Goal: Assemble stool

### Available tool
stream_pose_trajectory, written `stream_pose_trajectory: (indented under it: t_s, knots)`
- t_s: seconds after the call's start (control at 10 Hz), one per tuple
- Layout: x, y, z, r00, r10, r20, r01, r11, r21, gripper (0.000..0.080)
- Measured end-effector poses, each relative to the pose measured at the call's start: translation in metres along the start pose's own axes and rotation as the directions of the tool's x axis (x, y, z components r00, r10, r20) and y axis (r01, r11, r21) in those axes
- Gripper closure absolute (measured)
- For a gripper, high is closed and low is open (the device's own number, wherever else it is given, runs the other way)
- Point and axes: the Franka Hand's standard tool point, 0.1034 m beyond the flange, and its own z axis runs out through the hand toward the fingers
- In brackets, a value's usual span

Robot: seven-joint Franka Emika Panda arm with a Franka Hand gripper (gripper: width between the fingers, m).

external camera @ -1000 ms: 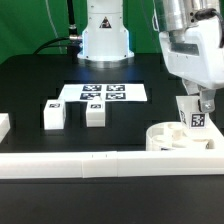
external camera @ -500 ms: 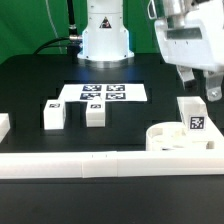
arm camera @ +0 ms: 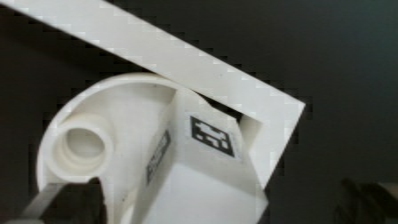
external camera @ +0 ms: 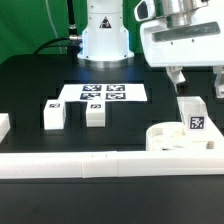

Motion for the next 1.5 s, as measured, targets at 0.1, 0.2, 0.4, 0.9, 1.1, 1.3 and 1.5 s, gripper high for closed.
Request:
stream_pose_trajectory:
  t_s: [0.1, 0.2, 0.4, 0.9, 1.1, 1.3, 1.5]
  knots:
    - [-0.002, 0.001, 0.0, 0.994, -0.109, 0.012, 0.109, 0.994, -0.02, 0.0151]
    - [-0.005, -0.001, -0.002, 0.973, -0.224, 0.046, 0.227, 0.972, -0.066, 0.0151]
    - [-0.002, -0.008, -0.004, 0.91, -0.41, 0.056, 0.414, 0.908, -0.069, 0.0151]
    - [0.007, -0.006, -0.004, 0.739, -0.669, 0.084, 0.674, 0.737, -0.051, 0.0151]
    - [0.008, -0.007, -0.007, 0.55, -0.827, 0.114, 0.835, 0.546, -0.07, 0.0151]
    - [0.007, -0.01, -0.007, 0.408, -0.904, 0.131, 0.913, 0.404, -0.055, 0.0151]
    - [0.006, -0.008, -0.008, 0.278, -0.947, 0.16, 0.961, 0.276, -0.035, 0.0151]
